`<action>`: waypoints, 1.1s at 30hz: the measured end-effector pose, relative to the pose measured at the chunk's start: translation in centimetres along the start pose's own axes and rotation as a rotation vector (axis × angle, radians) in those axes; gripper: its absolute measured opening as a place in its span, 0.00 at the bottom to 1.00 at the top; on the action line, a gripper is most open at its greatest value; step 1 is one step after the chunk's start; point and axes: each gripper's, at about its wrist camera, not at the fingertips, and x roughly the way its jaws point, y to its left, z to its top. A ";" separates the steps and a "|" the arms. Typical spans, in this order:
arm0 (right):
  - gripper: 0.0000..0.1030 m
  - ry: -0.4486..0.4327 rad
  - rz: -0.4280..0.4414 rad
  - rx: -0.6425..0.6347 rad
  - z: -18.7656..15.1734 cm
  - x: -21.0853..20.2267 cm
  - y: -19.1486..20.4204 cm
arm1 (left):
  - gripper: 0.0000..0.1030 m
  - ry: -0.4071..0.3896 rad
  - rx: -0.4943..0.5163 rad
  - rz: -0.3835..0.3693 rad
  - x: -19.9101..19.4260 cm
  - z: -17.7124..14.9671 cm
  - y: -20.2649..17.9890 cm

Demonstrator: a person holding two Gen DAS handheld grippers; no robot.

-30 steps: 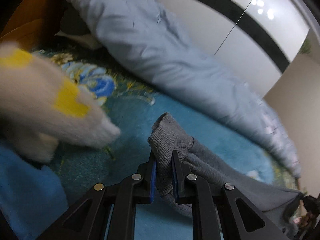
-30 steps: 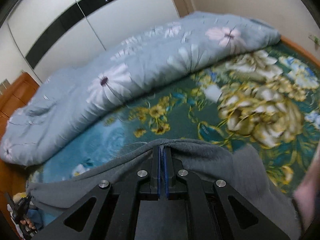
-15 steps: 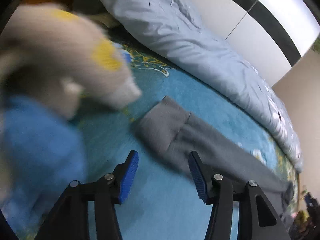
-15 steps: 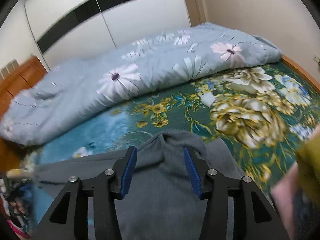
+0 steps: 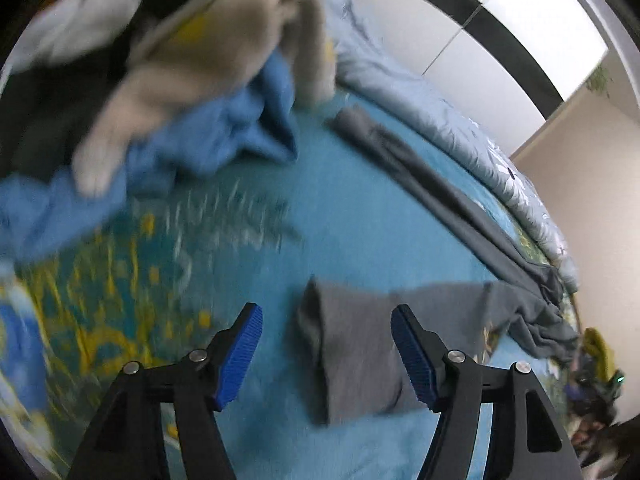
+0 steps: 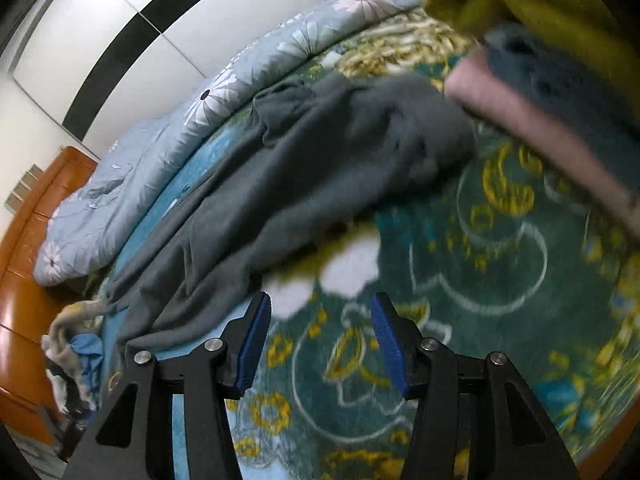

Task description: Fold clothes

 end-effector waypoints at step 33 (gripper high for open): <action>0.08 -0.214 0.157 0.231 8.2 0.6 1.4 | 0.10 -0.220 -0.029 -0.294 -6.3 8.2 -5.1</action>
